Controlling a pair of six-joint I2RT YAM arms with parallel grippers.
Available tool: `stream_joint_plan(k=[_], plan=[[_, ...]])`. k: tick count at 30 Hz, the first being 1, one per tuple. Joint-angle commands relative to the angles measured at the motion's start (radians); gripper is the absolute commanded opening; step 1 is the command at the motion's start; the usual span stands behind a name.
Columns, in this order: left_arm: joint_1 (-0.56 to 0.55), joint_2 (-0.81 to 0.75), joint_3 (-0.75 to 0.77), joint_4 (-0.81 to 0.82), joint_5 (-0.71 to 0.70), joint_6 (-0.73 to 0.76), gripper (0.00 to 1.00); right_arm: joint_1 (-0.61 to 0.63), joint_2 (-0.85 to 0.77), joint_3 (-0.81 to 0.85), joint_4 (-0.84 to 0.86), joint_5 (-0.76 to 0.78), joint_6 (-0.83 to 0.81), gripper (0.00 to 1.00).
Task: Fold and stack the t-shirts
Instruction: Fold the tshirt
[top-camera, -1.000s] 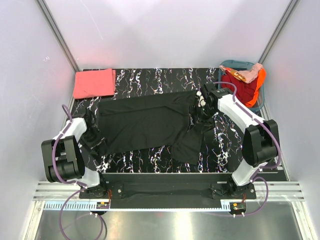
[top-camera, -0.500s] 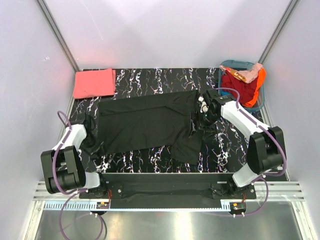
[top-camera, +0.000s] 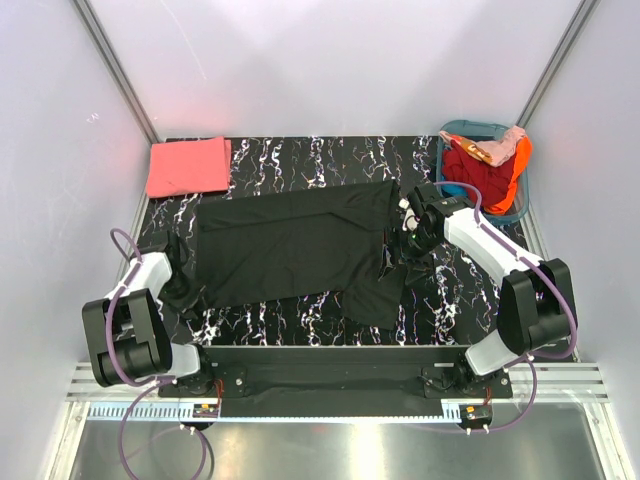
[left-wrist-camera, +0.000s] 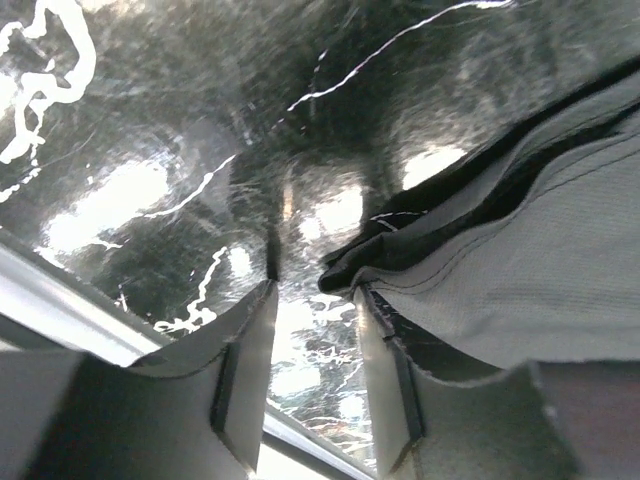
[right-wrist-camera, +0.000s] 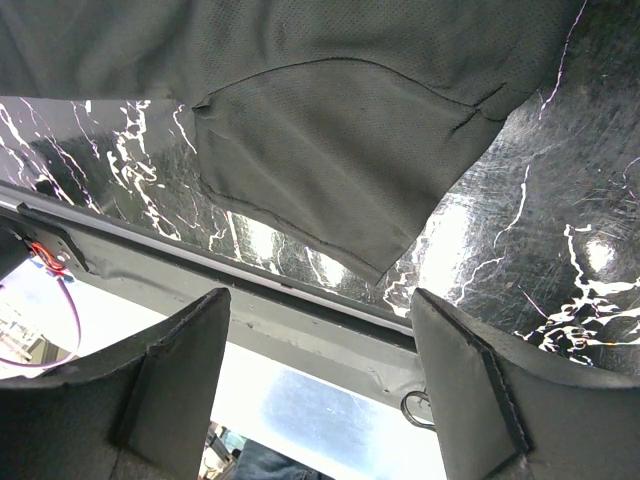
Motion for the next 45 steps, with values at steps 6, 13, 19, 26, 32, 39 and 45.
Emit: stream_joint_plan(k=[6,13,19,26,32,39,45], plan=[[0.006,-0.144,0.015,0.036,0.02,0.043,0.38,-0.003,-0.024,0.002,0.026,-0.017,0.005,0.8],[0.006,-0.048,0.028,0.05,0.024,0.04,0.43,-0.003,-0.013,0.002,0.037,-0.025,0.016,0.8],[0.006,-0.005,0.021,0.083,0.027,0.048,0.43,-0.001,-0.008,0.007,0.041,-0.021,0.031,0.8],[0.012,0.06,0.005,0.113,0.031,0.049,0.4,0.002,-0.007,-0.019,0.035,0.024,0.079,0.79],[0.038,0.069,-0.012,0.128,0.042,0.055,0.14,0.002,-0.027,-0.125,0.05,0.073,0.224,0.7],[0.057,0.078,-0.001,0.131,0.047,0.084,0.0,0.002,-0.079,-0.303,0.119,0.075,0.341,0.64],[0.058,0.095,-0.021,0.154,0.068,0.086,0.0,0.0,-0.099,-0.393,0.198,0.038,0.402,0.65]])
